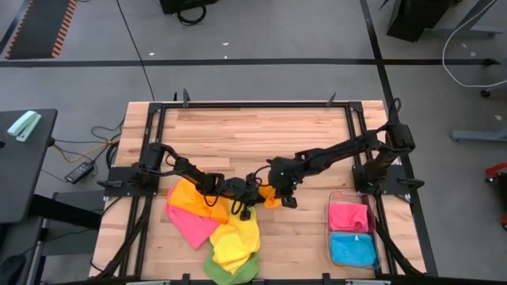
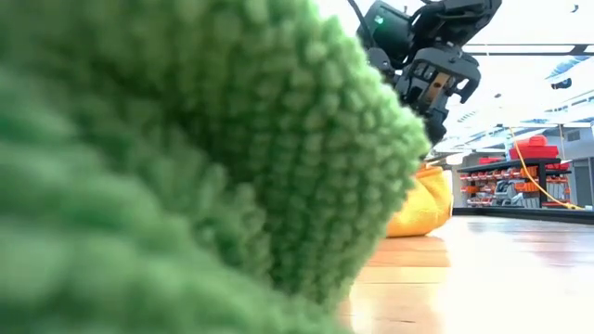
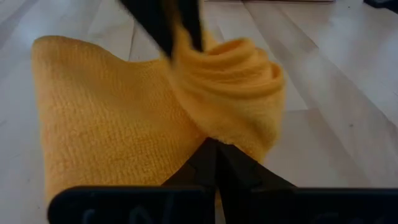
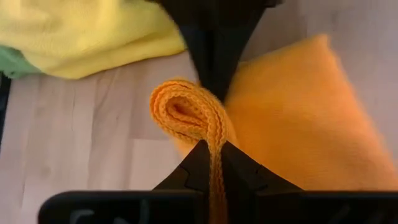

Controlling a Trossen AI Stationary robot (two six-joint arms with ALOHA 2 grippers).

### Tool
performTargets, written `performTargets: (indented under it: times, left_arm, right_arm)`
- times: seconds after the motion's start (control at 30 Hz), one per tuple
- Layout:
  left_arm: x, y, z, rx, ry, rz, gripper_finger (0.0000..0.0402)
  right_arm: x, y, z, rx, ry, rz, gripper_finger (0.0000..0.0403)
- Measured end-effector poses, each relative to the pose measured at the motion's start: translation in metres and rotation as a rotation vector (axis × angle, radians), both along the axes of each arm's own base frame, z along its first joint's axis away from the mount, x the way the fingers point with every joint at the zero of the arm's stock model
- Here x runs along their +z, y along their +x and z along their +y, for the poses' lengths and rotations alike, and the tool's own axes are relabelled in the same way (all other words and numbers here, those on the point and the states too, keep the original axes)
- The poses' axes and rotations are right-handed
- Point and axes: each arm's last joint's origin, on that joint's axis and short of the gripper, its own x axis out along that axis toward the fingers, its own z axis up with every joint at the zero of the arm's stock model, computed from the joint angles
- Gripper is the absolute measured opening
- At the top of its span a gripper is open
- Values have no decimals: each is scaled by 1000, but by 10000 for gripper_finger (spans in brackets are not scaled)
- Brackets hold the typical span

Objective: Fold microfiber towels
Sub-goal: Fold the orange towel

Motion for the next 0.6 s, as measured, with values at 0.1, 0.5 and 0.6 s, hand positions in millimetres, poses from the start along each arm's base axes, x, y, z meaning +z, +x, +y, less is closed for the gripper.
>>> performTargets:
  times: [0.1, 0.5, 0.6]
  left_arm:
    - [0, 0, 0, 0, 1, 4, 17]
    - [-1, -1, 1, 2, 8, 12, 24]
    - [-1, -1, 2, 4, 10, 12, 27]
  right_arm:
    - [0, 0, -5, 22, 21, -8, 37]
    - [18, 10, -23, 65, 33, -43, 37]
    - [18, 10, -28, 55, -7, -49, 37]
